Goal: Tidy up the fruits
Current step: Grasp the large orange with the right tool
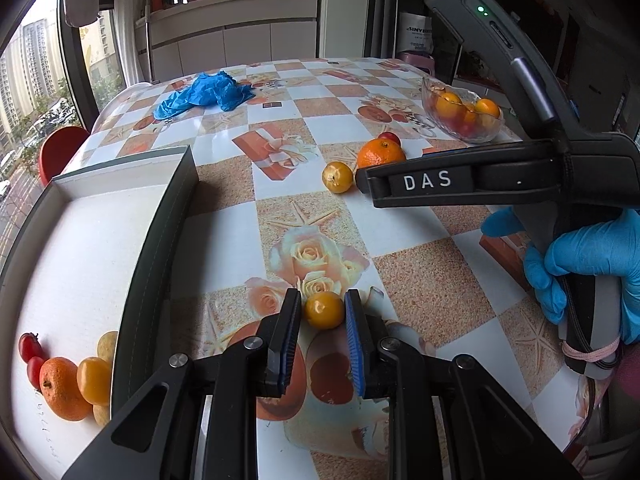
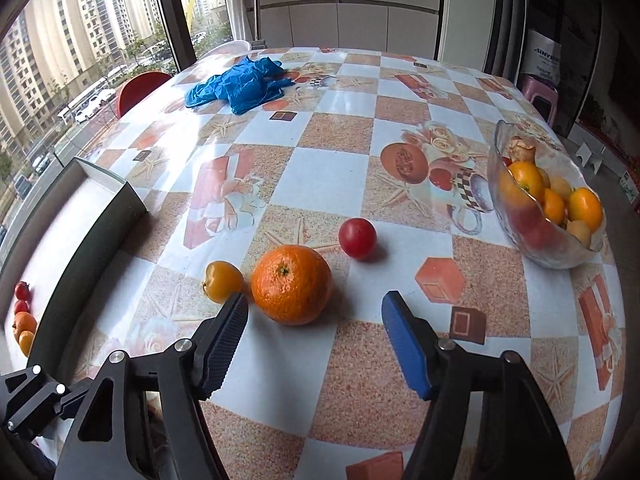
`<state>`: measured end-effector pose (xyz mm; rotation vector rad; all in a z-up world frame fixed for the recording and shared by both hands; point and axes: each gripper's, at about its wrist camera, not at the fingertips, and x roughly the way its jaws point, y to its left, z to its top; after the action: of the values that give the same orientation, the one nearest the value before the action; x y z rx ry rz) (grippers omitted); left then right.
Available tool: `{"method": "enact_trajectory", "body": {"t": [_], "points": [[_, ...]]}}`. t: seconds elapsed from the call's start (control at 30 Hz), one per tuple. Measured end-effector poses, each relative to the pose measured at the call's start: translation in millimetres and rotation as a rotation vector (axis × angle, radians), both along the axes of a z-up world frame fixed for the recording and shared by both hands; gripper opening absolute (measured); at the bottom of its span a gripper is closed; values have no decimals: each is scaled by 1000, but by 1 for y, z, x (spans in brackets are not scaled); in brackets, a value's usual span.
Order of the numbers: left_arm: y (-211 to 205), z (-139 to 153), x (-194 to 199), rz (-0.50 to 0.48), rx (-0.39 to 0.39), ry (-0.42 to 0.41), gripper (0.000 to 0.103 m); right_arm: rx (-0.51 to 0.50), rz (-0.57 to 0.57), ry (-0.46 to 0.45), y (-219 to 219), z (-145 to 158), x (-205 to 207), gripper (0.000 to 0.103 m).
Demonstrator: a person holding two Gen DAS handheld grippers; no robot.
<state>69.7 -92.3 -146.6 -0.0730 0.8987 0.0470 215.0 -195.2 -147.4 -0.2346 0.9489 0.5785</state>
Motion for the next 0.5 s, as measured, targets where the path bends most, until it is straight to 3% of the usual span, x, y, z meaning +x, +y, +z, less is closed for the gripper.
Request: {"method": "enact_trajectory", "body": {"t": [0.13, 0.17, 0.2, 0.5], "points": [[1, 0, 1, 2, -4, 3, 24, 7, 17, -9, 8, 0, 2, 60], [1, 0, 1, 3, -4, 4, 24, 11, 19, -11, 9, 0, 2, 48], [1, -1, 1, 3, -4, 4, 24, 16, 18, -8, 8, 1, 1, 43], [6, -1, 1, 7, -41, 7, 24, 54, -6, 20, -27, 3, -36, 43]]}}
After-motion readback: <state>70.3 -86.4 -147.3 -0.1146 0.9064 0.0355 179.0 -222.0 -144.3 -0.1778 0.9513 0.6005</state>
